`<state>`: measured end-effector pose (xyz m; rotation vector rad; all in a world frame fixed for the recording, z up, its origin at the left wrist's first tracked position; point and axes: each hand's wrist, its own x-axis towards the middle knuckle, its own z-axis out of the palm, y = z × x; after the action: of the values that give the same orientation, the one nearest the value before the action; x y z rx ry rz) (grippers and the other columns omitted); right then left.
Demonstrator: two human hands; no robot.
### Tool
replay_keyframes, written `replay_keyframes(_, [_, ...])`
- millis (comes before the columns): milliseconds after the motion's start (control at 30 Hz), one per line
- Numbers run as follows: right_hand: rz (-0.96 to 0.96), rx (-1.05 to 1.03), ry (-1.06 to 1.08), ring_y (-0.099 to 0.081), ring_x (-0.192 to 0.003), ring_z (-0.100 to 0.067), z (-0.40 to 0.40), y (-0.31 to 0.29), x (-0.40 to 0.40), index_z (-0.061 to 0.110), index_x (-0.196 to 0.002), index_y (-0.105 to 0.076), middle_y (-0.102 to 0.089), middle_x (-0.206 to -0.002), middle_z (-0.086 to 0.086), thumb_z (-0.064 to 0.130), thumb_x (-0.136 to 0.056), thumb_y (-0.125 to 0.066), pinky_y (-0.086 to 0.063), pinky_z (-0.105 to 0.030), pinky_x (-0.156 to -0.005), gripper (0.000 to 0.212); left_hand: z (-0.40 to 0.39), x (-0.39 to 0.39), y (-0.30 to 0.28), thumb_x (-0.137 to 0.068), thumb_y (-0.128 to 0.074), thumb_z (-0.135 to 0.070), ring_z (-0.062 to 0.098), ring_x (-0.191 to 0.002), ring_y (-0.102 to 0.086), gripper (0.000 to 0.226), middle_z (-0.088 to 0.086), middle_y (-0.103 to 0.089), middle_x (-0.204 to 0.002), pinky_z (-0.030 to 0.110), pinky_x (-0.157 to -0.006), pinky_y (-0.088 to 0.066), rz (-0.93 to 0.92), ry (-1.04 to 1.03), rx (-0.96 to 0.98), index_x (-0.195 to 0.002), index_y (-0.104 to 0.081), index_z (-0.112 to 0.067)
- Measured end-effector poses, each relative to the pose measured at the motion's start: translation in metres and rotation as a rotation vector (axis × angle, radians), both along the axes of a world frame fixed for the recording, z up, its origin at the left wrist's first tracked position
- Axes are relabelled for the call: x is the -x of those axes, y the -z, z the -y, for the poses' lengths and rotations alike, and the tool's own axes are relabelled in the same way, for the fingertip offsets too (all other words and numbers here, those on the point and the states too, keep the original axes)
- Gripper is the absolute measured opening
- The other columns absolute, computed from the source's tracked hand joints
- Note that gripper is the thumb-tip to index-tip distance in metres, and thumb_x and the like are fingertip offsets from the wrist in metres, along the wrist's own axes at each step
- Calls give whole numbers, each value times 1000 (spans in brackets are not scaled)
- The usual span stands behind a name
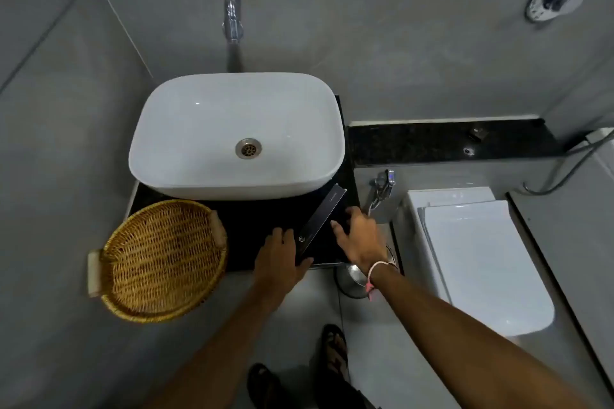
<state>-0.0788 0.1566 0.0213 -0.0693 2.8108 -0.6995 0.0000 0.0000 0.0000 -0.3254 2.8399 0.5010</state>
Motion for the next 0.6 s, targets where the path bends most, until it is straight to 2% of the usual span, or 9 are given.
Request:
replay_keyframes(133, [150, 175, 159, -70, -96, -35, 10, -4, 17, 9, -109, -64, -73, -102, -16, 51, -85, -69, -60, -49, -84, 49, -8, 7, 2, -81, -68, -53, 32, -110, -62, 52, 11, -59, -120, 41, -87, -54, 53, -40, -188, -114, -62, -13])
replay_keyframes(200, [179, 167, 160, -69, -95, -37, 15, -2, 22, 8, -103, -65, -72, -101, -16, 56, -80, -72, -60, -49, -83, 53, -6, 7, 4, -81, -66, -53, 31, -108, -61, 49, 9, -60, -118, 40, -87, -54, 3, -22, -190, -114, -65, -17])
replay_keyframes(400, [166, 0, 107, -65, -104, -38, 32, -3, 22, 10, -111, -58, -66, -111, -15, 63, -68, -79, -58, -49, -86, 71, 38, 2, 9, -86, -61, -51, 35, -106, -63, 57, 14, -67, -119, 46, -83, -52, -256, 133, 142, -126, -66, -10])
replay_keyframes(533, [191, -42, 96, -61, -113, -40, 39, -1, 19, 8, -119, -55, -60, -122, -17, 49, -74, -80, -55, -51, -92, 66, 65, -1, 5, -88, -46, -58, 36, -114, -62, 68, 18, -64, -129, 47, -89, -53, -316, 156, 269, -133, -60, -9])
replay_keyframes(600, [210, -48, 99, -59, -115, -40, 39, -2, 17, 7, -120, -56, -58, -125, -18, 41, -76, -80, -54, -51, -94, 60, 72, -1, 4, -89, -51, -56, 39, -113, -62, 68, 21, -63, -131, 48, -90, -54, -315, 161, 274, -135, -58, -7])
